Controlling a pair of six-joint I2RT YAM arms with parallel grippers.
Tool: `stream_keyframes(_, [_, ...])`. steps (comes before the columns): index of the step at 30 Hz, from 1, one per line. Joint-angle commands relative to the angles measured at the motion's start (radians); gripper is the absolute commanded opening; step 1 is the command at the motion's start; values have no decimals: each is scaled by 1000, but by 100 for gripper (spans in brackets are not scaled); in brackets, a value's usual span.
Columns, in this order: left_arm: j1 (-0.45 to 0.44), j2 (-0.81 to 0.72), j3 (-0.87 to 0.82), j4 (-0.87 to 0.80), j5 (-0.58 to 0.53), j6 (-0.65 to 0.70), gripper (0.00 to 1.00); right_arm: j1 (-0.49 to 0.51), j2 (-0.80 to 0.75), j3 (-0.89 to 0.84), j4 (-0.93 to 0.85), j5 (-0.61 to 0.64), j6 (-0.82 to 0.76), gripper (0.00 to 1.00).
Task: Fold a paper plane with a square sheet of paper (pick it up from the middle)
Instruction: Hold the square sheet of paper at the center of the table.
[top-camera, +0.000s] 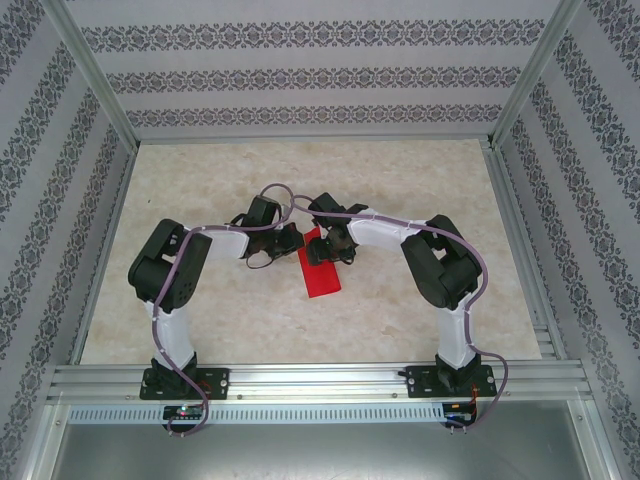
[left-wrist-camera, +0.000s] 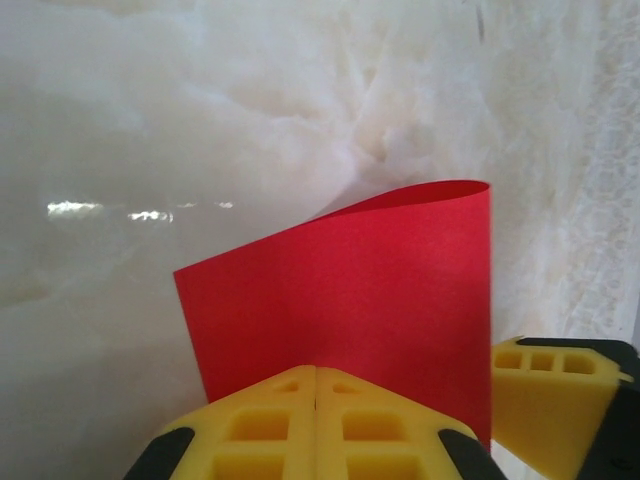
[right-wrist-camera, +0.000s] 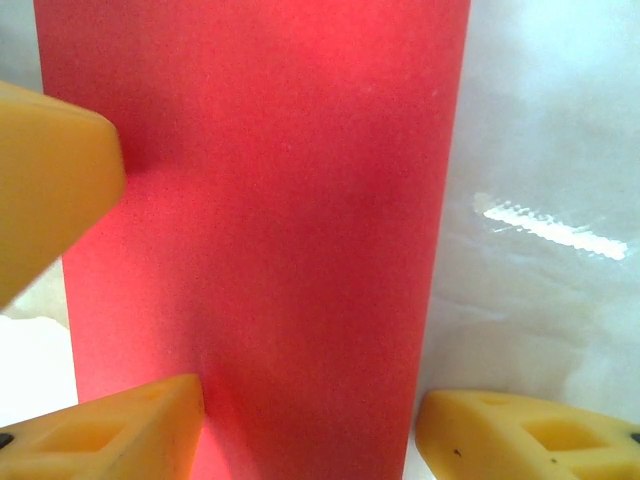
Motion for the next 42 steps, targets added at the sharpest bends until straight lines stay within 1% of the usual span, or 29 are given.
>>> stream_keyframes(1, [-15, 16, 25, -61, -11, 21, 4, 18, 255, -96, 117, -54, -27, 64])
stream_keyframes(5, [-15, 28, 32, -125, -41, 34, 2, 18, 251, -97, 117, -56, -25, 64])
stream_keyframes(9, [-16, 34, 46, -220, -92, 65, 1, 13, 204, -116, 147, -81, -4, 63])
stream_keyframes(14, [-15, 47, 50, -274, -123, 91, 0, -25, 35, -157, 211, -135, 61, 65])
stream_keyframes(20, [-16, 67, 65, -317, -139, 118, 0, -73, -198, -190, 247, -119, 134, 71])
stream_keyframes(22, [-16, 76, 67, -311, -137, 118, 0, -90, -252, -201, 254, -123, 139, 71])
stream_keyframes(24, [-18, 86, 69, -312, -135, 120, 0, -98, -271, -195, 251, -145, 134, 71])
stream_keyframes(26, [-19, 92, 74, -314, -136, 124, 0, -102, -269, -178, 247, -173, 132, 67])
stream_keyframes(27, [-22, 94, 76, -318, -135, 127, 0, -102, -264, -172, 256, -197, 134, 63])
stream_keyframes(29, [-21, 98, 76, -320, -140, 129, 0, -101, -249, -166, 287, -260, 146, 55])
stream_keyframes(33, [-22, 104, 77, -324, -143, 137, 0, -101, -198, -141, 317, -351, 161, 34])
stream_keyframes(34, [-24, 107, 77, -327, -143, 140, 0, -102, -185, -136, 329, -373, 164, 31])
stream_keyframes(38, [-23, 113, 75, -331, -145, 151, 0, -102, -123, -107, 335, -442, 168, 24])
stream_keyframes(42, [-23, 121, 81, -343, -148, 168, 0, -103, -78, -81, 317, -448, 161, 19])
